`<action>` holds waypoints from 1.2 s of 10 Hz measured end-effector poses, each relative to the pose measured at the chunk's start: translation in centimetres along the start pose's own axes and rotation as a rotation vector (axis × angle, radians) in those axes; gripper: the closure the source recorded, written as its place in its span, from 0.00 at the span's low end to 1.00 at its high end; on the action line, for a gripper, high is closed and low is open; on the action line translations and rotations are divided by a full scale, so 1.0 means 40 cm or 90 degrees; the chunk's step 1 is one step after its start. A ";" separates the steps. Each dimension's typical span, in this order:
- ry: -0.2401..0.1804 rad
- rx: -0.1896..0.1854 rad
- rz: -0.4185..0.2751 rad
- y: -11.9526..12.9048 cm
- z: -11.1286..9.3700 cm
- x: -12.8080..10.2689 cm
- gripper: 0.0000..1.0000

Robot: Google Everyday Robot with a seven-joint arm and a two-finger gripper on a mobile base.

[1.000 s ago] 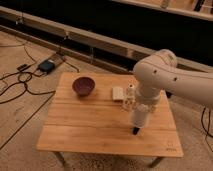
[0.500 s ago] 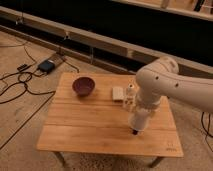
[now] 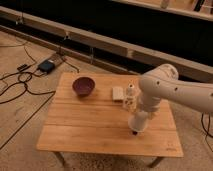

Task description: Place the ceramic cup over the eraser

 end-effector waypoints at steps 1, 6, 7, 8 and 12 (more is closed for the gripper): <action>0.010 0.000 -0.006 0.008 0.031 -0.003 1.00; 0.043 -0.001 -0.015 0.030 0.123 0.001 1.00; 0.046 0.000 -0.015 0.029 0.130 0.003 1.00; 0.052 0.005 -0.011 0.023 0.146 0.008 1.00; 0.062 0.032 -0.003 0.013 0.173 0.013 0.88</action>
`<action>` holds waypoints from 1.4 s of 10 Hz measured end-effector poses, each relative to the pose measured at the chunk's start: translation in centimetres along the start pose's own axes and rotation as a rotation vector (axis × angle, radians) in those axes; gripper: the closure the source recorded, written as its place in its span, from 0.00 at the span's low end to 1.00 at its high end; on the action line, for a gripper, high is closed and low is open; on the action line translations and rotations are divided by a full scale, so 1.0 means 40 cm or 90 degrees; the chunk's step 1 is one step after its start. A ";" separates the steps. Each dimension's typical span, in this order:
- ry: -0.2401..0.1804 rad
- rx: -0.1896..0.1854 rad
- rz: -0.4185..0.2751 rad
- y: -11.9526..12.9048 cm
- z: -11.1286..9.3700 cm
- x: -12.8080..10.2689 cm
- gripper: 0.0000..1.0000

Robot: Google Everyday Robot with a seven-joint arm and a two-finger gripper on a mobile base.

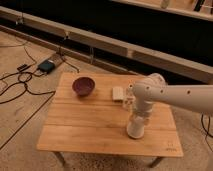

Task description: Place the ceramic cup over the eraser

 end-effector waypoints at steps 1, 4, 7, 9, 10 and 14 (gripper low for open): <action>0.001 0.004 0.005 0.001 0.006 0.001 0.73; -0.013 -0.007 0.027 0.008 0.016 -0.006 0.41; -0.025 -0.029 0.048 0.007 0.025 -0.005 0.20; -0.030 -0.041 0.055 0.004 0.028 0.000 0.20; -0.032 -0.047 0.059 0.002 0.030 0.006 0.20; -0.040 -0.050 0.057 0.001 0.030 0.017 0.20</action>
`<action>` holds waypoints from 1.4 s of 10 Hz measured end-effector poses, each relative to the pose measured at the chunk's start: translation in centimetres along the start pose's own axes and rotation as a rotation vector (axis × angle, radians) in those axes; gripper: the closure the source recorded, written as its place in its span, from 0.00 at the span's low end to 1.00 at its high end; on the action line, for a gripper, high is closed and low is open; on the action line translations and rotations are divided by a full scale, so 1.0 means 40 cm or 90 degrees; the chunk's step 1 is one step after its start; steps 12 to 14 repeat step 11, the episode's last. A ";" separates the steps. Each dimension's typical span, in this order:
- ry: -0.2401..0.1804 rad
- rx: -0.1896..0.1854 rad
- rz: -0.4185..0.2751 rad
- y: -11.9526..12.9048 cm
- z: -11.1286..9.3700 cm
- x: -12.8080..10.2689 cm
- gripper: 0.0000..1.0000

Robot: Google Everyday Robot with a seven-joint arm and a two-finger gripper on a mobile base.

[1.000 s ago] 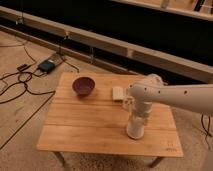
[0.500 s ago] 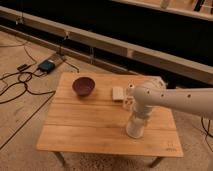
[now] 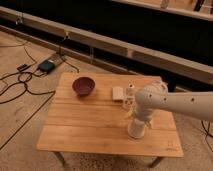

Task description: Place the ceramic cup over the eraser

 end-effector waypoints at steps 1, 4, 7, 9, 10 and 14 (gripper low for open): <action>-0.004 0.001 -0.001 -0.001 -0.003 -0.001 0.20; -0.022 -0.001 -0.012 0.026 -0.037 0.005 0.20; -0.020 0.001 -0.012 0.025 -0.035 0.008 0.20; -0.020 -0.001 -0.015 0.033 -0.036 0.009 0.20; -0.020 0.000 -0.014 0.031 -0.035 0.008 0.20; -0.020 0.000 -0.014 0.030 -0.036 0.008 0.20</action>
